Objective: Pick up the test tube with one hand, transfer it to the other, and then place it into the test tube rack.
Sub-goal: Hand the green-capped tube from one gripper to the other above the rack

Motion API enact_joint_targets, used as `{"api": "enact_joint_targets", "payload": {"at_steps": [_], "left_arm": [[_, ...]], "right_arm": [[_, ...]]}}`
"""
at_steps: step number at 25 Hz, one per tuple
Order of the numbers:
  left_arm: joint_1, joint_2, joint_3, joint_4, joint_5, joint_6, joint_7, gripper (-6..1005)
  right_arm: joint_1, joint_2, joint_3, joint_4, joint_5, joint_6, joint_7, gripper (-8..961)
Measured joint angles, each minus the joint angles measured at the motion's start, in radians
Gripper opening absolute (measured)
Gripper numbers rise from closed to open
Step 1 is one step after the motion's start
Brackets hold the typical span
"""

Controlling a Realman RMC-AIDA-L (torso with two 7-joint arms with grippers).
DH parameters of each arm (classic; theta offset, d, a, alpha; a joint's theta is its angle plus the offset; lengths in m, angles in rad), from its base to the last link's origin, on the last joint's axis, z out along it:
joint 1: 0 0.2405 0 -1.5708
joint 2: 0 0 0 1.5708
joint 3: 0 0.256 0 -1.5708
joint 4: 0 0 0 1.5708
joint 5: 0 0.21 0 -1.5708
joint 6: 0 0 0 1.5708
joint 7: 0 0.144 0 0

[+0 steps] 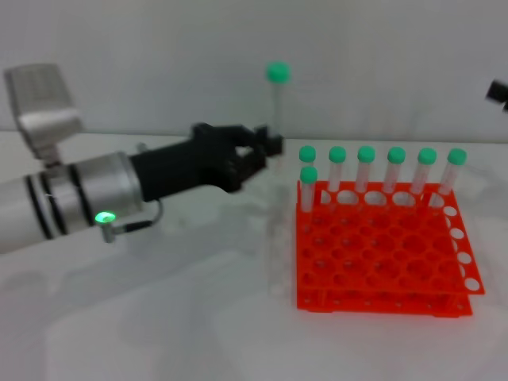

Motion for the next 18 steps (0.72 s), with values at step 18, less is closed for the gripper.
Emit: {"api": "enact_joint_targets", "payload": {"at_steps": [18], "left_arm": [[-0.142, -0.036, 0.0, -0.165, 0.022, -0.051, 0.184, 254]], "right_arm": [[0.014, 0.089, 0.003, -0.026, -0.109, -0.146, -0.002, 771]]}}
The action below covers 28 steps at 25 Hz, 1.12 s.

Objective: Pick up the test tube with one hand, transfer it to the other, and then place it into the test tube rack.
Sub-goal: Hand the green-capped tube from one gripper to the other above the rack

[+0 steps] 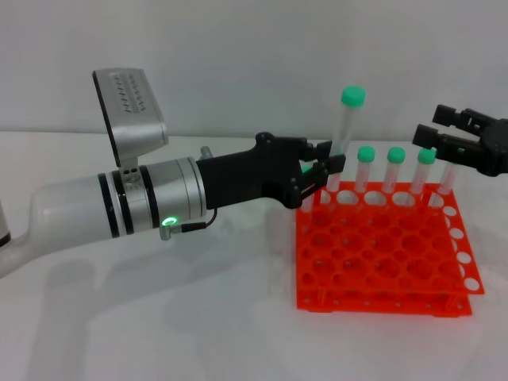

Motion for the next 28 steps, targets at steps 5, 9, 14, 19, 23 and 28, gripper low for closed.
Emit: {"api": "enact_joint_targets", "payload": {"at_steps": [5, 9, 14, 19, 23, 28], "left_arm": [[-0.009, -0.001, 0.0, -0.007, -0.018, 0.0, 0.012, 258], [-0.024, -0.001, 0.0, -0.031, -0.019, -0.002, 0.026, 262], [-0.03, -0.002, 0.0, -0.046, -0.02, -0.012, 0.037, 267], [-0.036, -0.003, 0.0, -0.064, -0.027, -0.015, 0.04, 272], [-0.036, -0.004, 0.0, -0.07, -0.029, -0.015, 0.041, 276], [-0.038, -0.004, 0.0, -0.076, -0.031, -0.015, 0.043, 280]], "right_arm": [[-0.006, 0.023, 0.0, -0.013, -0.001, -0.002, -0.001, 769], [-0.009, 0.058, 0.008, -0.026, -0.001, 0.001, -0.028, 768], [0.001, 0.085, 0.009, -0.034, -0.003, 0.007, -0.053, 764], [0.002, 0.101, 0.009, -0.042, -0.003, 0.016, -0.074, 747], [0.004, 0.109, 0.007, -0.051, -0.004, 0.029, -0.075, 746], [0.01, 0.118, 0.005, -0.051, -0.004, 0.048, -0.076, 694]]}}
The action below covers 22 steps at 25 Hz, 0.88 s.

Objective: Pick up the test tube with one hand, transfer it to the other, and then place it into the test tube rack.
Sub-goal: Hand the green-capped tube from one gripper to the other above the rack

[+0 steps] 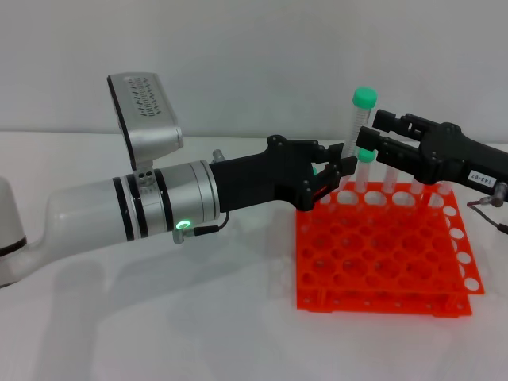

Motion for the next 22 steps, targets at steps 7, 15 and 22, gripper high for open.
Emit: {"api": "enact_joint_targets", "payload": {"at_steps": [7, 15, 22], "left_arm": [[0.0, -0.001, 0.0, -0.015, -0.001, 0.0, 0.005, 287], [0.003, -0.002, 0.0, -0.029, -0.002, 0.001, 0.018, 295], [0.006, -0.002, 0.0, -0.04, -0.002, 0.001, 0.023, 301]], "right_arm": [[0.016, 0.012, 0.0, 0.0, -0.014, 0.013, 0.0, 603], [0.025, 0.018, 0.001, 0.0, -0.025, 0.017, 0.0, 505], [0.024, 0.019, 0.005, 0.0, -0.025, 0.017, 0.002, 364]]}}
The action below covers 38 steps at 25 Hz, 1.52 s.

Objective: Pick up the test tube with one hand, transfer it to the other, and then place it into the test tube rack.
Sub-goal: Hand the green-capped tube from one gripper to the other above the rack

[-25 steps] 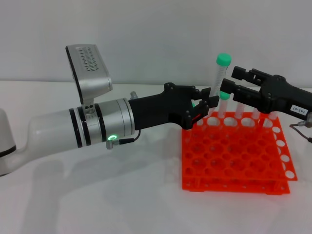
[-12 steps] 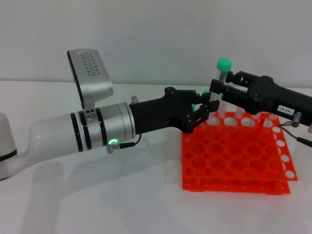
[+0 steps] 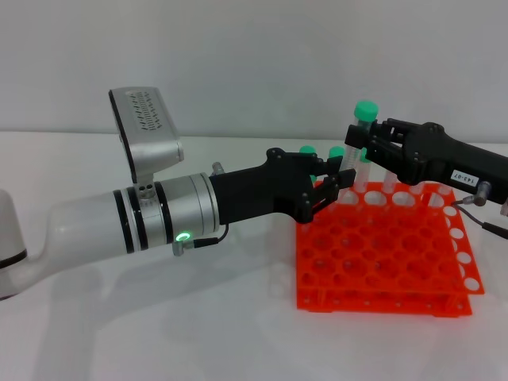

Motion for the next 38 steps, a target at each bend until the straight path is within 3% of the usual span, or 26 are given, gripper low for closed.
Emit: {"api": "enact_joint_targets", "payload": {"at_steps": [4, 28, 34, 38], "left_arm": [[0.002, 0.0, 0.0, 0.0, 0.0, 0.0, 0.0, 305], [0.002, -0.003, 0.0, -0.022, -0.038, -0.002, 0.045, 328], [0.005, -0.003, 0.0, -0.056, -0.087, -0.001, 0.118, 590], [0.014, -0.005, 0.0, -0.095, -0.138, 0.009, 0.213, 709]], "right_arm": [[0.001, 0.001, -0.002, 0.0, 0.0, 0.0, 0.0, 249], [0.0, 0.012, -0.001, 0.0, 0.001, 0.0, -0.004, 197], [-0.001, 0.013, 0.0, 0.0, 0.001, 0.009, -0.006, 197], [-0.005, 0.014, 0.002, 0.0, 0.004, 0.016, -0.02, 197]]}}
